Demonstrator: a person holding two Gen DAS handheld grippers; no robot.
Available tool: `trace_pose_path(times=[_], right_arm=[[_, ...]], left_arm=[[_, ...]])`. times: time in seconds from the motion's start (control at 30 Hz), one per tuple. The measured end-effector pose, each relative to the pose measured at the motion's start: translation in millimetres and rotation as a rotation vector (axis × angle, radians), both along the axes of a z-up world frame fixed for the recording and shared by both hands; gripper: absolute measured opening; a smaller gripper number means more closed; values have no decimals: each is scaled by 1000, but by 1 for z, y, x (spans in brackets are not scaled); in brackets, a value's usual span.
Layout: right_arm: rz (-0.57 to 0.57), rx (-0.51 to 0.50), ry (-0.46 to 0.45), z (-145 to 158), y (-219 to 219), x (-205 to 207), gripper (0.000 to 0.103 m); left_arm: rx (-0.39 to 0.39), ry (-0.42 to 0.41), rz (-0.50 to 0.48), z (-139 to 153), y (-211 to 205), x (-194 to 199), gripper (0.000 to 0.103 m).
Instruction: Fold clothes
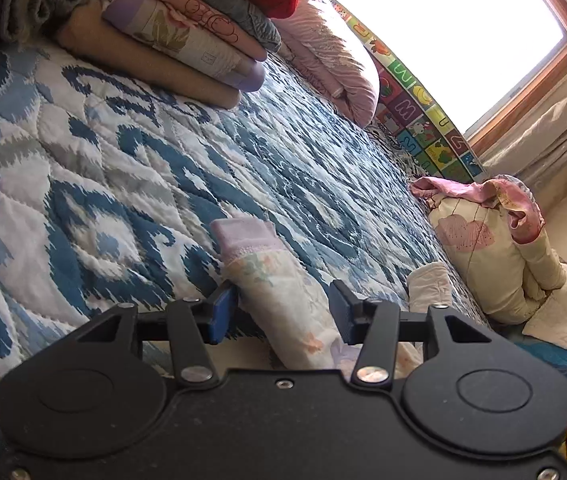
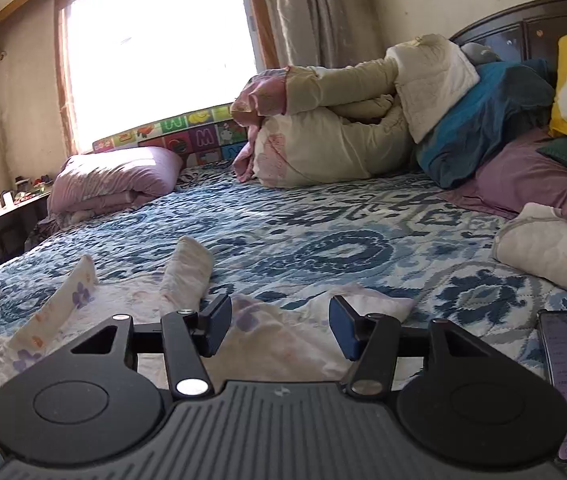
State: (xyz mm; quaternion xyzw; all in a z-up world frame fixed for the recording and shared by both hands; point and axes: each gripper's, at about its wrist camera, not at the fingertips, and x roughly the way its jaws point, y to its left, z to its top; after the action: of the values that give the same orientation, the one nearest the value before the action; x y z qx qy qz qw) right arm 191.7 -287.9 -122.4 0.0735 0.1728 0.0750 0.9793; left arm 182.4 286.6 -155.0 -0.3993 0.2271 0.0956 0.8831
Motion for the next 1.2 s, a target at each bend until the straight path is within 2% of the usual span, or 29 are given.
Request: trace_pose_path(times=[0.03,0.1,0.17,0.27,0.4,0.47,0.5,0.67,0.73,0.87,0.9,0.97,1.03,1.17,1.2], right_arm=[[43,-32,-4,1,12,-6,55],[127,-84,1,-2,35,-15,55],[205,-139,9,-8,58,-21,54],[297,-204,20,-13,95,-25,52],[345,-222,124,-29,112,-11,51],[351,-217,182,-39,115,-8,51],[351,-222,187,-42,116,-10,51],[349,-195,200,-43,114,-13,51],[350,-190,202,-42,113,-15,51],[358,-187,202,-44,108,-13,51],[361,-186,200,-43,106,-13,51],[370,-189,190,-41,104,-15,51],[379,-189,179,-40,101,-18,51],[395,-177,157,-39,94,-22,51],[397,-177,154,-40,94,-23,51]], left_arm=[[-3,5,0,-1,1,3,42],[22,13,-9,0,-2,7,11],[80,-14,-14,9,-7,5,8],[119,-118,25,31,-1,-17,8],[112,-6,69,15,15,-29,8],[104,97,66,-1,18,-24,8],[107,109,63,-5,18,-24,8],[124,66,65,1,18,-32,10],[150,92,113,2,20,-34,11],[211,157,223,3,22,-38,37],[226,173,250,4,23,-39,39],[323,199,312,13,20,-38,39],[370,132,245,24,7,-38,39],[535,145,-77,14,-48,-17,39],[578,151,-160,11,-63,-11,43]])
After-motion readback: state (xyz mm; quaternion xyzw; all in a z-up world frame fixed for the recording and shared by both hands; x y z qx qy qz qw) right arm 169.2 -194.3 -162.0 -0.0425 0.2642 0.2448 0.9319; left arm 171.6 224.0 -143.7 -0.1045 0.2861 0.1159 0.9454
